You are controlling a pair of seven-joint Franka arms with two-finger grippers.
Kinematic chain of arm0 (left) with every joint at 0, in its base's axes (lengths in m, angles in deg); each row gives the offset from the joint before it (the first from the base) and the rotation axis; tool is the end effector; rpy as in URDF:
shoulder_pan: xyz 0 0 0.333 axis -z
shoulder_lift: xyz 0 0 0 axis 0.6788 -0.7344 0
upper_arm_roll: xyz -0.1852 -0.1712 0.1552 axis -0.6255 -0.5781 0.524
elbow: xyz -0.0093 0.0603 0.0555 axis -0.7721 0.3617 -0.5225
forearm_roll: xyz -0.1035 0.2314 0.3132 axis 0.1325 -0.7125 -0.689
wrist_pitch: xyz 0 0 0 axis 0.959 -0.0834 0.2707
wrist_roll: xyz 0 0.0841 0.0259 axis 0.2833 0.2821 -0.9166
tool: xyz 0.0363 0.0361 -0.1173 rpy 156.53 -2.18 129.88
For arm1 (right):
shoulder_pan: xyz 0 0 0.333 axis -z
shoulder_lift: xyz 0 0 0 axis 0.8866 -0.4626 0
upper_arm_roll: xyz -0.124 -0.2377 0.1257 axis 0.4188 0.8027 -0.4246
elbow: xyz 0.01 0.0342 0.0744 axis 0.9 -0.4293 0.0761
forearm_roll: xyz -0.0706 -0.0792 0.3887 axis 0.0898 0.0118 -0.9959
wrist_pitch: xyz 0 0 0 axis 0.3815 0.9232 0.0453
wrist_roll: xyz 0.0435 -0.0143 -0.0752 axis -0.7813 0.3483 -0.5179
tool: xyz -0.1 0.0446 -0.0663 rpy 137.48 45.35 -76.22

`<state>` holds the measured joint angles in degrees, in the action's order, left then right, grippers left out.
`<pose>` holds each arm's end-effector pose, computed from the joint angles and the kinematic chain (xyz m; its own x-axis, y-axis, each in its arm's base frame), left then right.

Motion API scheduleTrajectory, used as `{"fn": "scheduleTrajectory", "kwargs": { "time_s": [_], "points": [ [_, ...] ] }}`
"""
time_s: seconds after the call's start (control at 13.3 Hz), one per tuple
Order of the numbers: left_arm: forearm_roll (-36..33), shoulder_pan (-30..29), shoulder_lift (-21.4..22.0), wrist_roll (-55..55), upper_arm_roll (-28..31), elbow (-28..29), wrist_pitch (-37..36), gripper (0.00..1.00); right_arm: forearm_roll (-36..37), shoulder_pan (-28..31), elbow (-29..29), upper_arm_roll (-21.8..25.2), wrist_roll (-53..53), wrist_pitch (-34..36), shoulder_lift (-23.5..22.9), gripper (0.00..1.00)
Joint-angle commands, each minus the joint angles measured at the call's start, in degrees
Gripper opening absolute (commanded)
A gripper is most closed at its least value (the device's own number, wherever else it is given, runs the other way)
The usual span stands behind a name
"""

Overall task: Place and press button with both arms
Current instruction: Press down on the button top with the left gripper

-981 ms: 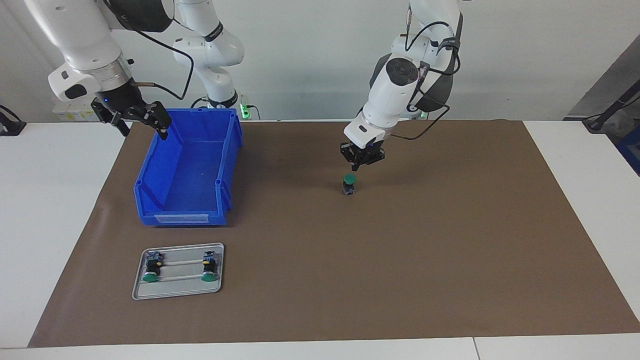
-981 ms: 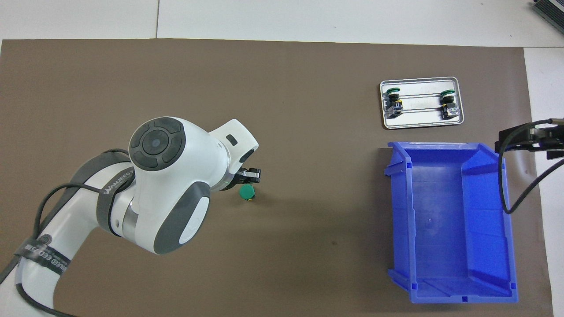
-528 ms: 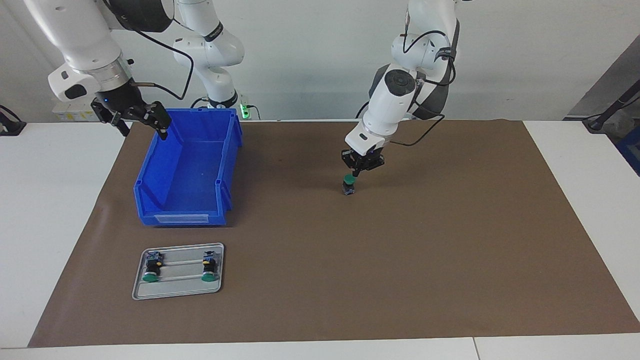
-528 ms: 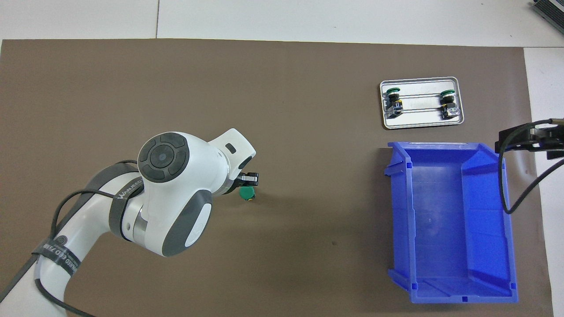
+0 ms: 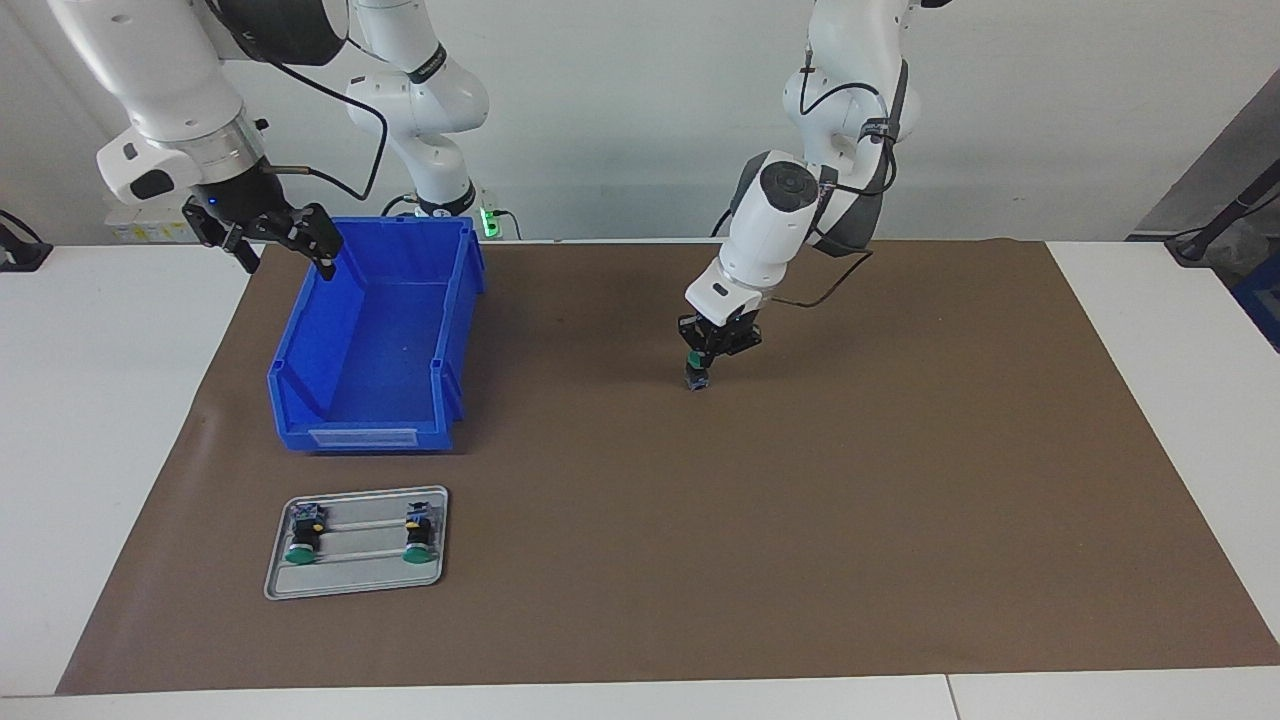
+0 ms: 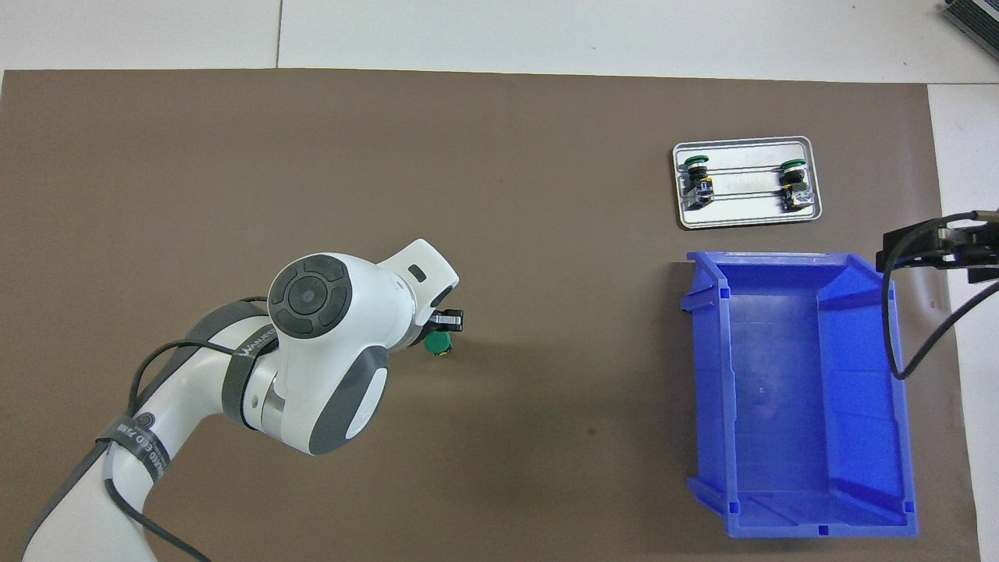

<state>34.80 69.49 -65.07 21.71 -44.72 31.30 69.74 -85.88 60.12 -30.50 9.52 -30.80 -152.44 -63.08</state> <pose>0.4829 -0.3287 0.3341 0.9932 -0.1129 0.0276 -0.1161 -0.9762 0.1831 0.5525 -0.0264 0.5791 0.9891 -0.1452 -0.0242 -0.1446 -0.9892 0.0224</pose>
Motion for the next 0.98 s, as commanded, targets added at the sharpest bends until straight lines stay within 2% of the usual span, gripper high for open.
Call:
{"fn": "scheduleTrajectory", "kwargs": {
  "time_s": [0.0, 0.91],
  "points": [
    [-1.11, 0.86, 0.43, -1.32, 0.55, 1.64, 1.33, 0.01, -0.14, 0.92, -1.30, -0.30, -2.01, 0.13, 1.11, 1.00],
    [-1.11, 2.26, -0.97, -1.40, 0.64, 5.95, 6.77, 0.00, -0.14, 0.92, -1.30, -0.30, -2.01, 0.13, 1.11, 1.00]
  ]
}}
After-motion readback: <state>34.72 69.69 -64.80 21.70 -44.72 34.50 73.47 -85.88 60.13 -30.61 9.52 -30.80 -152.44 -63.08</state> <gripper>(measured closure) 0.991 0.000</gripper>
